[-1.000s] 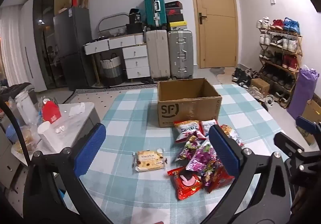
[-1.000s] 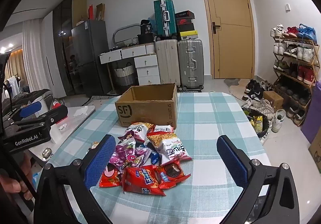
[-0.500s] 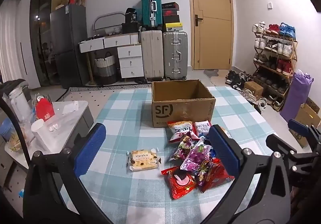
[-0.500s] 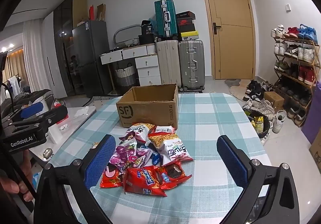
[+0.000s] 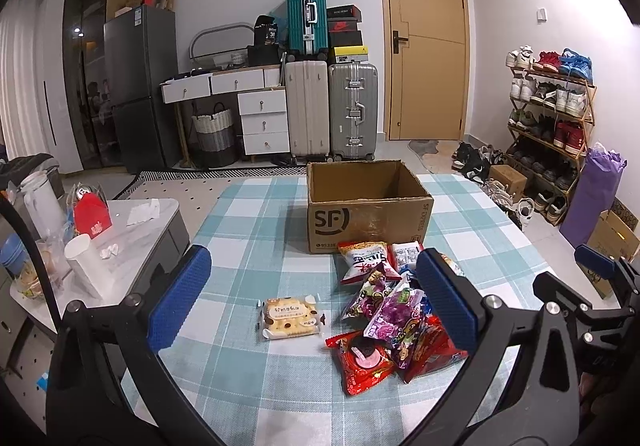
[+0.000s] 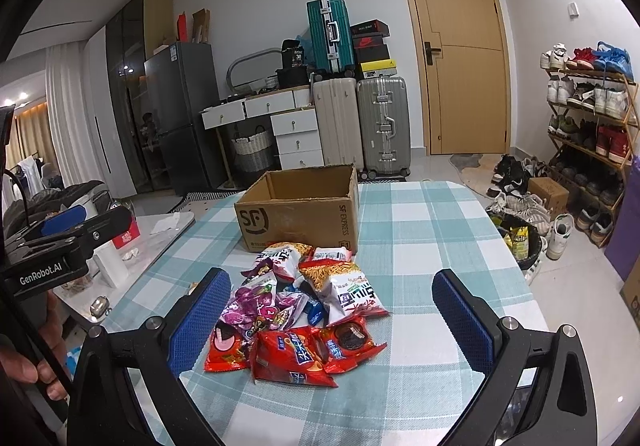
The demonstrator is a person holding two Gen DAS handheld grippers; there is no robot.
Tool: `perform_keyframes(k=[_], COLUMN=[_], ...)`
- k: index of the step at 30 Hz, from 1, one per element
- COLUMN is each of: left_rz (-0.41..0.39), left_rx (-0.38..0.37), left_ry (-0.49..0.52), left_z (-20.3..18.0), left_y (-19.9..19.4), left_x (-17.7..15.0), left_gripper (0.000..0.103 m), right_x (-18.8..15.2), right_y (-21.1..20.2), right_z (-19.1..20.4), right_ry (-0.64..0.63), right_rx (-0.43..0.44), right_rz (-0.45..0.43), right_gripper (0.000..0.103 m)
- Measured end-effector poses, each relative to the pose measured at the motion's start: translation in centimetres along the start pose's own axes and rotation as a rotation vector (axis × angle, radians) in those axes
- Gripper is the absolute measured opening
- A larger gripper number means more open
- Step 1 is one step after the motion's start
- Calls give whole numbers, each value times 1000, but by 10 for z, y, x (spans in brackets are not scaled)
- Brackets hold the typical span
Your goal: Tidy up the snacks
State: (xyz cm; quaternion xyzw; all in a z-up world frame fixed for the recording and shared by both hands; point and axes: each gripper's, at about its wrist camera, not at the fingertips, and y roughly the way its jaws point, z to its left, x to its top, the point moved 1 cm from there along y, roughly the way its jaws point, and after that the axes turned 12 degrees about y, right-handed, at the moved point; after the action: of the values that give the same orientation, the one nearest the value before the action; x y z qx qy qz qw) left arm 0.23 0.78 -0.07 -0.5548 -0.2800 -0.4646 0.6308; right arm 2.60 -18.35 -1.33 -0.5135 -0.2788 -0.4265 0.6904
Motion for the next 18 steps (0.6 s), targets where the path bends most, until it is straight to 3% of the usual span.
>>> perform_keyframes(k=[18], left_rz=[4], left_rx=[0], left_ry=[-5], left_z=[4], left_y=[2], left_x=[-3], left_gripper=[102], right_x=[1], right_y=[-1], right_z=[-2], right_ry=[2], right_rx=[3], right_rz=[2], right_gripper=[103])
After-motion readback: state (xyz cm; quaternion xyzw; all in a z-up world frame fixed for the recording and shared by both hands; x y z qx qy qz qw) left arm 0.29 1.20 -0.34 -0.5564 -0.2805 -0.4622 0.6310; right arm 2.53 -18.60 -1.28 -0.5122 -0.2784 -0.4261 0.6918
